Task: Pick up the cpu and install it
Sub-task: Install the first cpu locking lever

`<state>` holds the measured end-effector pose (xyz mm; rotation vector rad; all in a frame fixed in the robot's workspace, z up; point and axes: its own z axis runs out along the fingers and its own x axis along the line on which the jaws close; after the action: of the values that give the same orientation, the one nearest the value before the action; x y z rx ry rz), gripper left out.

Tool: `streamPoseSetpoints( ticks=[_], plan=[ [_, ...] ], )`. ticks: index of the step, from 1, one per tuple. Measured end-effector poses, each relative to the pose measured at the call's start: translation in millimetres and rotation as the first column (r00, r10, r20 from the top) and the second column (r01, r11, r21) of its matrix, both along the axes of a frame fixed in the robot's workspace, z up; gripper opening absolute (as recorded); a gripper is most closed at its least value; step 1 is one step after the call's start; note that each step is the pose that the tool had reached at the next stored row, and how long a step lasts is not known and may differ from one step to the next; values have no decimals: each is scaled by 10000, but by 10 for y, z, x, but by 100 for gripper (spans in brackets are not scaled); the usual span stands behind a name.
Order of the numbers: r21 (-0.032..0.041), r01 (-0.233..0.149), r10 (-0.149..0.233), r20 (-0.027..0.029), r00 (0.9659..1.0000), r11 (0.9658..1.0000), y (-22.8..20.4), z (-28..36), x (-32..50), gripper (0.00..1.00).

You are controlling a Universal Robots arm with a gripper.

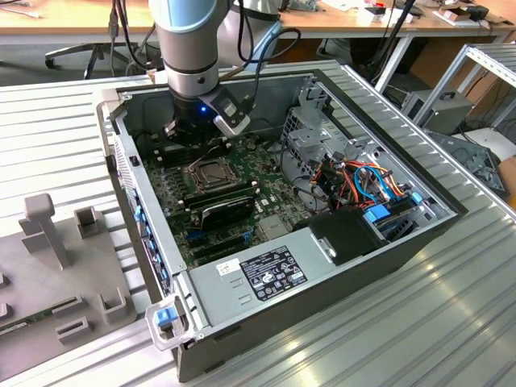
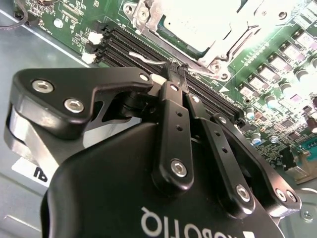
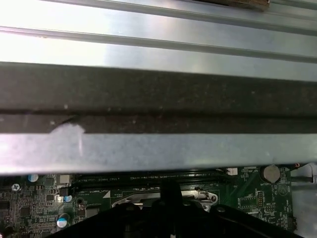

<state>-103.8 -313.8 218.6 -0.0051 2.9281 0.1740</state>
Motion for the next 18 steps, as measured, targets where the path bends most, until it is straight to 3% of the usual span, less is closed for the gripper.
streamPoseSetpoints(
  ticks=[5,13,18],
  plan=[
    [-26,1,-1,1,10000,10000,12,-18,74,11],
    [-59,2,-2,2,10000,10000,77,-68,174,11],
    [-130,5,-5,1,10000,9999,79,-83,198,11]
  ],
)
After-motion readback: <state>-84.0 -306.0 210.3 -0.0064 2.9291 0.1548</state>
